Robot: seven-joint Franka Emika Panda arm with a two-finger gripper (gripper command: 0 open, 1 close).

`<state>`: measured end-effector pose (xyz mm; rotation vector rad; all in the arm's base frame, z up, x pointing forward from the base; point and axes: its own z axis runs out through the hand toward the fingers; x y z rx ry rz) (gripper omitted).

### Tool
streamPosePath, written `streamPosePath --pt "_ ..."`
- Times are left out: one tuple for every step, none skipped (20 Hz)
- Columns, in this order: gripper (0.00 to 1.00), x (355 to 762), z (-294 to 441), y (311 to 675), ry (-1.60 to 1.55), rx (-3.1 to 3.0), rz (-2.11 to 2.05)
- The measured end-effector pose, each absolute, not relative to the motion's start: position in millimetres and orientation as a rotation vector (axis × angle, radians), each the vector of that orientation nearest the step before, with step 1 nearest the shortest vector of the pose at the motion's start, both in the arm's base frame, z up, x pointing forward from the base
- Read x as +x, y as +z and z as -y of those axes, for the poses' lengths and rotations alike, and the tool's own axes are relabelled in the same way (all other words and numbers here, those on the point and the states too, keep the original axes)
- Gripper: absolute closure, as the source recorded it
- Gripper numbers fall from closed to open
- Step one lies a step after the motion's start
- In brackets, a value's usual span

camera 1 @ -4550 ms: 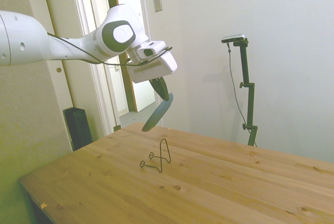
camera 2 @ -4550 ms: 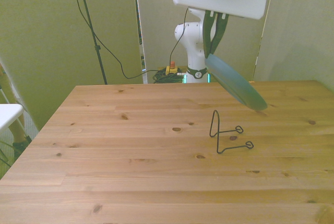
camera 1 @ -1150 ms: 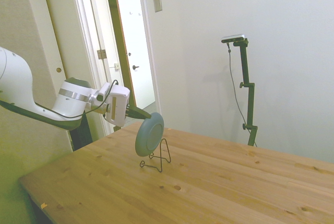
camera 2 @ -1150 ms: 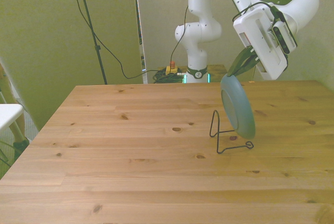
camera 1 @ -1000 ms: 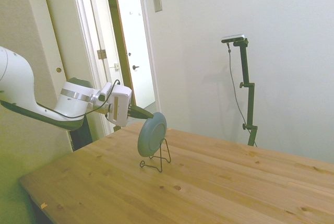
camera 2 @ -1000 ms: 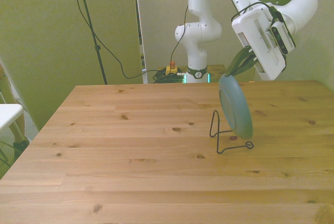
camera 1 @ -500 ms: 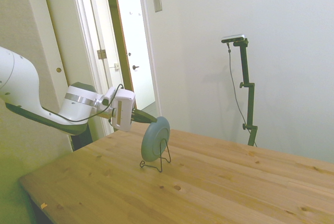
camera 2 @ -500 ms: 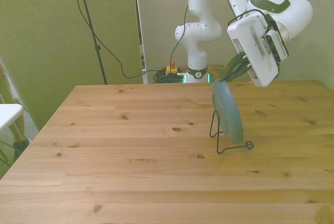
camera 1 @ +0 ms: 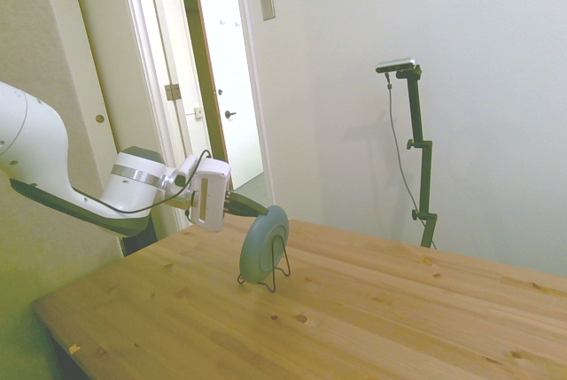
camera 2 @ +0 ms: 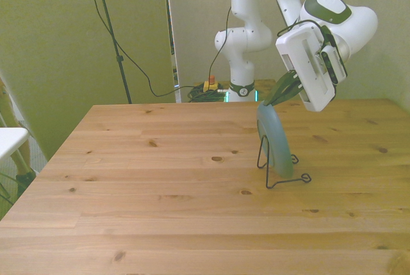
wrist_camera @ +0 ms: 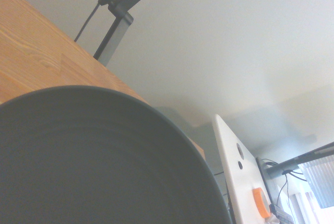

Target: Load the plate

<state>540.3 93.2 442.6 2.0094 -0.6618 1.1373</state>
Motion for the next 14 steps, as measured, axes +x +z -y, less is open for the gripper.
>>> streamPosePath --pt "0.0 540 -93 441 1.137 2.01 0.662" --pt "0.0 540 -93 441 1.137 2.011 0.664" --pt "0.0 539 -93 440 1.139 2.011 0.666" --pt "0.0 539 -92 440 1.139 2.012 0.669" --pt "0.0 538 -91 440 1.141 2.013 0.672" --pt "0.0 538 -91 440 1.146 2.018 0.676" --pt "0.0 538 -91 442 1.153 2.024 0.679" --pt "0.0 538 -92 445 1.162 2.039 0.689" --pt "0.0 536 -95 452 1.174 2.063 0.707" --pt "0.0 534 -99 461 1.185 2.097 0.738" --pt "0.0 529 -104 474 1.193 2.145 0.773" --pt "0.0 524 -110 488 1.192 2.204 0.804" --pt "0.0 518 -114 505 1.178 2.265 0.826" --pt "0.0 511 -116 521 1.155 2.326 0.84"
